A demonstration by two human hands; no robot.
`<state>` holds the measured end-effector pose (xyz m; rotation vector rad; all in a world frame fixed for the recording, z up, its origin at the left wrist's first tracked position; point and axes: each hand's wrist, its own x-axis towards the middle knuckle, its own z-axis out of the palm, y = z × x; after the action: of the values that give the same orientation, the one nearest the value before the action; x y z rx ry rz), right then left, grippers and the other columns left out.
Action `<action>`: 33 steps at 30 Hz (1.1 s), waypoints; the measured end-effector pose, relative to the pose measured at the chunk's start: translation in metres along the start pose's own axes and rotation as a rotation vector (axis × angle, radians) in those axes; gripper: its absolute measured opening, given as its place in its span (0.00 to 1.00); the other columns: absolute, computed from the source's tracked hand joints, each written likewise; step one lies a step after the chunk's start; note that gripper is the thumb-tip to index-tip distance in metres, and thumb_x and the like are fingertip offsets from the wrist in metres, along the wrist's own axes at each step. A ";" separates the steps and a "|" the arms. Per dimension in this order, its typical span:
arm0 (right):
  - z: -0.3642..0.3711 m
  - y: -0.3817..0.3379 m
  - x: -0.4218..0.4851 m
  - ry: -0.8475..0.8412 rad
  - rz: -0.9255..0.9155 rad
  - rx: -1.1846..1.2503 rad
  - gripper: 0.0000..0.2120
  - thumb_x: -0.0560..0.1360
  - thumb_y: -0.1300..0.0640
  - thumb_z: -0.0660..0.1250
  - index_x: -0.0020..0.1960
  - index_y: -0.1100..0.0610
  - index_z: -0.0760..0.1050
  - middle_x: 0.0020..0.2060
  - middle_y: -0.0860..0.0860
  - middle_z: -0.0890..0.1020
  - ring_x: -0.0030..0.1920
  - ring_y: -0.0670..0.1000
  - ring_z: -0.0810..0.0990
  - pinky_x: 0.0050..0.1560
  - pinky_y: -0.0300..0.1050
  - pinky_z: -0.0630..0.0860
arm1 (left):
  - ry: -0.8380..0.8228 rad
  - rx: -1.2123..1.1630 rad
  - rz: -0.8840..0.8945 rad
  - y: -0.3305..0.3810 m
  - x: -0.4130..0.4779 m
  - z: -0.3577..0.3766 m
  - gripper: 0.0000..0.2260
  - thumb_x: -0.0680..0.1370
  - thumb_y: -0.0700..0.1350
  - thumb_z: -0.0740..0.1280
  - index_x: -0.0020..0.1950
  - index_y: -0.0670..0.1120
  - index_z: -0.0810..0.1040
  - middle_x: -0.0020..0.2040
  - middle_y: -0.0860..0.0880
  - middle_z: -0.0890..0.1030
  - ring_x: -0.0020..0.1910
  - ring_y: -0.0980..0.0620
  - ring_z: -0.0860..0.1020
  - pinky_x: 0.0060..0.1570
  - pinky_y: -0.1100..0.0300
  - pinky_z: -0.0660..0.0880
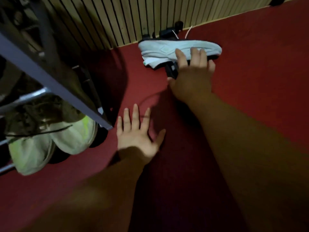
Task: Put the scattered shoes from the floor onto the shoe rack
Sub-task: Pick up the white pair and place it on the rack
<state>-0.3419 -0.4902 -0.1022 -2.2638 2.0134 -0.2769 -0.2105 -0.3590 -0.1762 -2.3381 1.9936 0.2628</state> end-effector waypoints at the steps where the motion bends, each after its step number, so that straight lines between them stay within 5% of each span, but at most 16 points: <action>1: -0.002 0.000 0.015 -0.036 0.024 -0.019 0.36 0.75 0.44 0.64 0.77 0.49 0.50 0.76 0.58 0.51 0.76 0.59 0.46 0.72 0.59 0.45 | -0.005 -0.010 -0.012 0.001 0.001 0.000 0.38 0.68 0.73 0.36 0.76 0.59 0.39 0.78 0.50 0.39 0.76 0.47 0.37 0.72 0.50 0.34; 7: 0.000 0.010 0.071 -0.186 0.053 -0.091 0.39 0.74 0.44 0.65 0.77 0.49 0.47 0.77 0.54 0.48 0.76 0.58 0.42 0.71 0.63 0.42 | 0.120 -0.037 0.029 0.000 0.000 0.004 0.34 0.73 0.69 0.51 0.75 0.53 0.61 0.75 0.44 0.61 0.74 0.40 0.58 0.70 0.44 0.51; 11: 0.008 0.010 0.082 -0.197 0.004 -0.093 0.37 0.75 0.47 0.65 0.77 0.51 0.49 0.76 0.56 0.51 0.76 0.59 0.45 0.71 0.64 0.42 | 0.127 -0.026 0.039 -0.001 0.000 0.006 0.34 0.73 0.69 0.51 0.75 0.52 0.62 0.76 0.44 0.60 0.74 0.40 0.57 0.70 0.43 0.51; 15: 0.019 0.020 0.083 0.074 -0.065 -0.175 0.24 0.76 0.54 0.62 0.71 0.59 0.66 0.67 0.64 0.67 0.67 0.64 0.65 0.70 0.64 0.52 | 0.138 -0.025 0.037 -0.001 0.000 0.007 0.34 0.74 0.68 0.52 0.75 0.52 0.63 0.76 0.44 0.59 0.75 0.41 0.55 0.71 0.43 0.51; 17: 0.024 0.028 0.083 0.170 -0.066 -0.218 0.19 0.77 0.56 0.58 0.68 0.59 0.70 0.65 0.66 0.69 0.67 0.67 0.66 0.69 0.66 0.54 | 0.135 -0.026 0.040 -0.001 -0.001 0.008 0.34 0.74 0.68 0.52 0.74 0.52 0.63 0.76 0.44 0.59 0.75 0.41 0.55 0.71 0.43 0.51; 19: 0.020 0.032 0.086 0.063 -0.050 -0.196 0.19 0.79 0.56 0.57 0.70 0.55 0.66 0.69 0.65 0.64 0.70 0.70 0.60 0.68 0.63 0.56 | 0.136 -0.022 0.037 -0.001 0.000 0.008 0.33 0.73 0.68 0.52 0.74 0.52 0.63 0.76 0.44 0.60 0.75 0.41 0.54 0.70 0.43 0.51; 22: 0.003 0.032 0.094 -0.060 -0.082 -0.283 0.19 0.79 0.60 0.55 0.70 0.56 0.63 0.64 0.63 0.70 0.60 0.68 0.72 0.57 0.56 0.67 | 0.125 -0.018 0.028 -0.001 0.001 0.008 0.34 0.73 0.69 0.52 0.74 0.52 0.63 0.76 0.44 0.59 0.75 0.42 0.54 0.70 0.43 0.51; 26: -0.015 0.018 0.083 -0.029 -0.166 -0.302 0.15 0.79 0.59 0.58 0.65 0.58 0.67 0.57 0.62 0.74 0.50 0.65 0.78 0.53 0.53 0.66 | 0.107 -0.015 0.026 -0.001 0.001 0.008 0.34 0.74 0.69 0.50 0.75 0.53 0.61 0.76 0.44 0.58 0.75 0.42 0.53 0.71 0.43 0.50; 33: -0.034 0.012 0.000 -0.028 -0.203 -0.290 0.12 0.78 0.57 0.61 0.59 0.61 0.70 0.52 0.60 0.76 0.47 0.60 0.77 0.44 0.48 0.62 | 0.129 -0.042 0.035 -0.001 0.001 0.008 0.34 0.73 0.68 0.51 0.74 0.52 0.63 0.76 0.44 0.60 0.75 0.40 0.56 0.71 0.43 0.51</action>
<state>-0.3602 -0.4898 -0.0711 -2.6324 1.9194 0.0359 -0.2102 -0.3582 -0.1840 -2.4053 2.1070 0.1605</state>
